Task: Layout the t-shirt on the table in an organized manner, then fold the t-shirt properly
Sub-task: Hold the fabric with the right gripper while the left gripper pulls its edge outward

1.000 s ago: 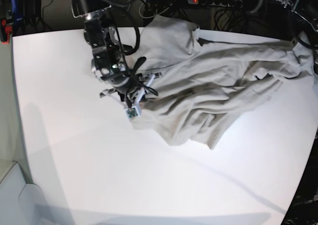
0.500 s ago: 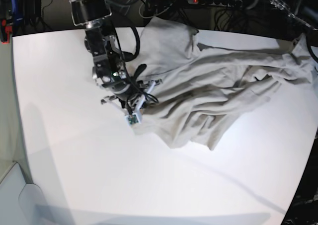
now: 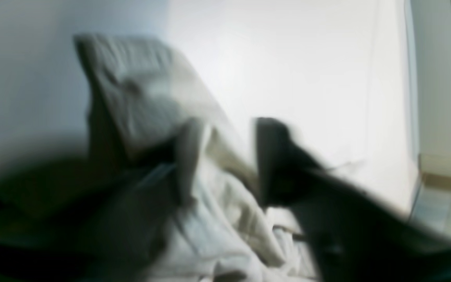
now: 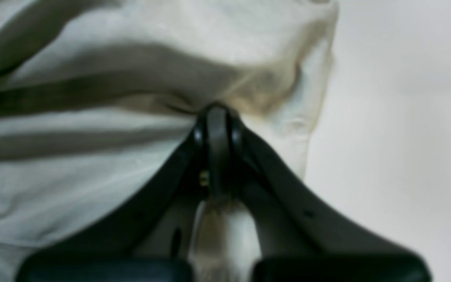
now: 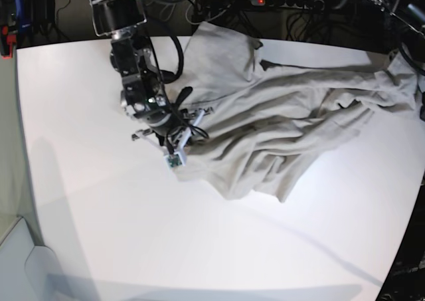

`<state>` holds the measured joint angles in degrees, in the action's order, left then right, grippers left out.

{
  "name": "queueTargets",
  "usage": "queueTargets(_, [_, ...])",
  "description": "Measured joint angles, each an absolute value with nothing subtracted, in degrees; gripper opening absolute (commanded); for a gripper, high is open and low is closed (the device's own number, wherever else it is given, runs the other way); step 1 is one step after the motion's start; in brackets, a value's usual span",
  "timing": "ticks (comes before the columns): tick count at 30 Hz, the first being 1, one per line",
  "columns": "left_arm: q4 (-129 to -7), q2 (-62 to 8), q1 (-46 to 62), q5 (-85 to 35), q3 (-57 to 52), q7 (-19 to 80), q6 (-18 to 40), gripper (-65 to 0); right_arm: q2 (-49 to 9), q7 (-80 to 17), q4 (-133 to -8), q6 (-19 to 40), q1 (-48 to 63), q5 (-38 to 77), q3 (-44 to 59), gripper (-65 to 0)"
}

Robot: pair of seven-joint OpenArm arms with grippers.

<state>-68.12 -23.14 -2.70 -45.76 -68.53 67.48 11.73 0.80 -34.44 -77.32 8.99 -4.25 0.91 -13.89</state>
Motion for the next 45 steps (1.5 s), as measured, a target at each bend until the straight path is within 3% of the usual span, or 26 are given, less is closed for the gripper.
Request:
queueTargets(3, [-67.4, -23.4, -2.5, -45.5, -68.6, 67.5, 11.7, -9.6, 0.8, -34.4, -77.3, 9.0, -4.3, 0.9, -13.9, -65.0])
queueTargets(6, [-67.4, -23.2, -2.6, -45.5, -68.8, 65.6, 11.7, -2.3, 0.8, -34.4, -77.3, 9.0, -4.3, 0.9, -13.9, -65.0])
queueTargets(12, [-66.9, -23.0, -1.0, -45.4, -68.6, 60.3, 11.7, -2.2, 0.8, -34.4, -77.3, 9.0, -4.3, 0.9, -13.9, -65.0])
queueTargets(21, [-56.3, -23.2, -1.5, -46.0, -68.4, 55.3, 11.7, -2.2, 0.0, -34.3, -77.3, 9.0, -4.4, 1.3, -13.9, -65.0])
queueTargets(29, [-56.0, -23.6, -1.7, -46.2, -63.0, 51.7, 12.0, -2.7, 0.0, -34.3, -77.3, 9.0, -4.4, 1.3, -13.9, -65.0])
queueTargets(32, [-55.6, -23.3, -2.6, -45.3, -62.9, 52.1, 14.4, -13.7, 0.0, -34.3, -77.3, 9.0, -4.4, 1.3, -13.9, -65.0])
queueTargets(34, [-55.6, -22.9, -3.0, -45.7, -62.7, 52.4, 17.5, -28.2, 0.0, -34.3, -77.3, 9.0, -4.4, 1.3, -13.9, -65.0])
queueTargets(38, [-55.6, -22.9, -3.7, -45.4, -62.9, 52.4, 18.0, -64.7, 0.0, -34.2, -77.3, 9.0, -4.4, 1.3, -13.9, -65.0])
queueTargets(41, [-55.6, -22.8, -4.3, -45.4, -62.9, 52.6, 17.0, -61.9, -0.2, -34.3, -77.3, 9.0, -4.4, 1.3, -13.9, -65.0])
queueTargets(45, [-56.3, -22.9, -4.4, -45.8, -62.9, 53.4, 16.9, -64.6, -0.6, -34.2, -77.3, 9.0, -4.4, 1.4, -14.0, -65.0])
